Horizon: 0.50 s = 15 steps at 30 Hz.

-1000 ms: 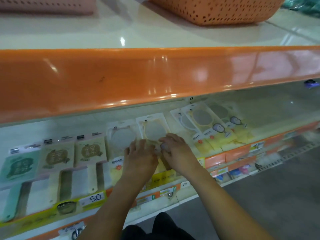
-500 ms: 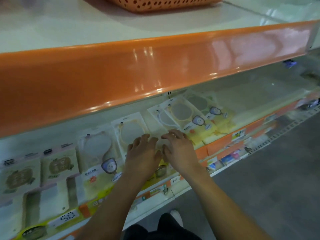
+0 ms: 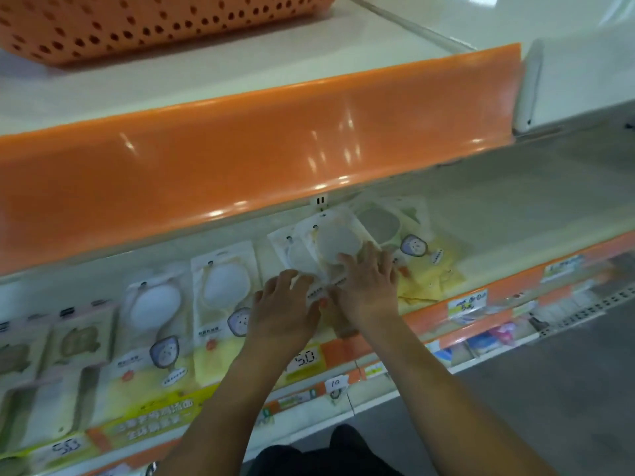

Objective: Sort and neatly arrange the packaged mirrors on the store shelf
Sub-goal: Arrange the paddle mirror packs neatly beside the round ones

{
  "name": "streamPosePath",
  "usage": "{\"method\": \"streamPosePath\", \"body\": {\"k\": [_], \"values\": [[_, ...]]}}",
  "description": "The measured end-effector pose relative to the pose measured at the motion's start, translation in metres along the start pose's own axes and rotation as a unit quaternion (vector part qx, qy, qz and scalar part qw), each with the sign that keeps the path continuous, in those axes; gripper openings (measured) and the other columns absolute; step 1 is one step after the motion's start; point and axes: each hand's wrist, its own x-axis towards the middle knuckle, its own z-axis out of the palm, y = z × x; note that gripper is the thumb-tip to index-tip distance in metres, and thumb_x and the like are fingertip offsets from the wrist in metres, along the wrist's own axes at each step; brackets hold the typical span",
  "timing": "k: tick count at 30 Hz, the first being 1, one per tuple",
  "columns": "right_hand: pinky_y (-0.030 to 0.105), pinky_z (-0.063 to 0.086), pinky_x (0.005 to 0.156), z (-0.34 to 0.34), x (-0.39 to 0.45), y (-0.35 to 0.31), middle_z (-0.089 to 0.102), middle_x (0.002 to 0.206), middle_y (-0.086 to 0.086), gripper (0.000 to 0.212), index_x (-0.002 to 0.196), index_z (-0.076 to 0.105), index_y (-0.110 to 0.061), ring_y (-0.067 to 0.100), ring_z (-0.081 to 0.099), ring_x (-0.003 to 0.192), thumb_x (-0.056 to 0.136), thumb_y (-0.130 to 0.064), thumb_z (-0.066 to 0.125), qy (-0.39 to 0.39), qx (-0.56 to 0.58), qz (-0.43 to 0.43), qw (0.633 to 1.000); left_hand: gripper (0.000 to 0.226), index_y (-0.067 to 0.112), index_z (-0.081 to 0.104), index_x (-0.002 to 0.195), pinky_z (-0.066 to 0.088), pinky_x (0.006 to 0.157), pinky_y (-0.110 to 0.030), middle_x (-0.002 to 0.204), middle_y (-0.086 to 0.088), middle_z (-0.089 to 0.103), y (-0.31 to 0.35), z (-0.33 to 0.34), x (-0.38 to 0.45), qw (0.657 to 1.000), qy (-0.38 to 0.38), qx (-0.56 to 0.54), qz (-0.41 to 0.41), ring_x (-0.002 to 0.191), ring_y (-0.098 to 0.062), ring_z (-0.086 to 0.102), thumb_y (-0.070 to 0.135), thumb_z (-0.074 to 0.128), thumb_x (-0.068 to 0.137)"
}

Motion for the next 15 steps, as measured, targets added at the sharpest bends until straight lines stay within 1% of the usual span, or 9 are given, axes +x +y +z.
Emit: {"method": "streamPosePath", "body": {"k": [2, 5, 8, 10, 12, 14, 15], "values": [[0.051, 0.021, 0.114, -0.003, 0.003, 0.002, 0.011, 0.155, 0.013, 0.061, 0.143, 0.029, -0.038, 0.041, 0.009, 0.142, 0.090, -0.056, 0.054, -0.014, -0.018, -0.007, 1.000, 0.048, 0.033, 0.038, 0.137, 0.031, 0.103, -0.037, 0.146, 0.007, 0.033, 0.005, 0.003, 0.002, 1.000, 0.007, -0.002, -0.021, 0.134, -0.021, 0.032, 0.047, 0.045, 0.092], [0.054, 0.027, 0.109, -0.008, 0.007, 0.002, 0.021, 0.149, 0.014, 0.059, 0.139, 0.029, -0.039, 0.045, 0.018, 0.136, 0.089, -0.054, 0.055, -0.031, -0.032, -0.014, 0.999, 0.048, 0.033, 0.039, 0.136, 0.034, 0.102, -0.036, 0.145, 0.007, 0.034, 0.011, 0.008, 0.003, 0.999, 0.017, -0.001, -0.043, 0.133, -0.020, 0.034, 0.046, 0.047, 0.090], [0.059, 0.026, 0.108, -0.011, 0.011, 0.000, 0.028, 0.144, 0.014, 0.055, 0.136, 0.032, -0.039, 0.051, 0.021, 0.133, 0.089, -0.049, 0.057, -0.058, -0.030, -0.019, 0.998, 0.049, 0.033, 0.041, 0.135, 0.036, 0.101, -0.037, 0.144, 0.007, 0.036, 0.016, 0.011, 0.002, 0.998, 0.027, -0.001, -0.054, 0.131, -0.020, 0.036, 0.045, 0.050, 0.089], [0.062, 0.023, 0.109, -0.012, 0.011, -0.001, 0.029, 0.140, 0.014, 0.050, 0.133, 0.035, -0.038, 0.052, 0.023, 0.131, 0.089, -0.047, 0.056, -0.070, -0.019, -0.025, 0.997, 0.048, 0.033, 0.043, 0.134, 0.037, 0.100, -0.037, 0.143, 0.007, 0.037, 0.018, 0.013, 0.001, 0.997, 0.038, -0.002, -0.062, 0.130, -0.020, 0.038, 0.046, 0.050, 0.088], [0.060, 0.025, 0.108, -0.014, 0.010, 0.001, 0.029, 0.138, 0.011, 0.045, 0.129, 0.039, -0.039, 0.049, 0.027, 0.129, 0.089, -0.048, 0.057, -0.069, -0.007, -0.031, 0.997, 0.049, 0.033, 0.044, 0.132, 0.037, 0.099, -0.037, 0.141, 0.007, 0.039, 0.019, 0.014, 0.000, 0.997, 0.046, -0.004, -0.069, 0.129, -0.020, 0.039, 0.049, 0.046, 0.086], [0.054, 0.030, 0.104, -0.016, 0.009, 0.003, 0.029, 0.135, 0.008, 0.043, 0.127, 0.042, -0.039, 0.043, 0.032, 0.124, 0.088, -0.049, 0.058, -0.062, 0.004, -0.032, 0.998, 0.052, 0.032, 0.046, 0.131, 0.038, 0.098, -0.037, 0.141, 0.006, 0.041, 0.021, 0.013, -0.001, 0.996, 0.052, -0.005, -0.073, 0.128, -0.021, 0.041, 0.051, 0.041, 0.084], [0.053, 0.031, 0.102, -0.016, 0.010, 0.005, 0.030, 0.134, 0.007, 0.043, 0.126, 0.043, -0.040, 0.042, 0.034, 0.123, 0.088, -0.049, 0.058, -0.056, 0.007, -0.034, 0.998, 0.050, 0.032, 0.046, 0.132, 0.037, 0.099, -0.037, 0.141, 0.005, 0.041, 0.021, 0.012, -0.002, 0.996, 0.055, -0.004, -0.077, 0.128, -0.022, 0.041, 0.050, 0.042, 0.085]]}}
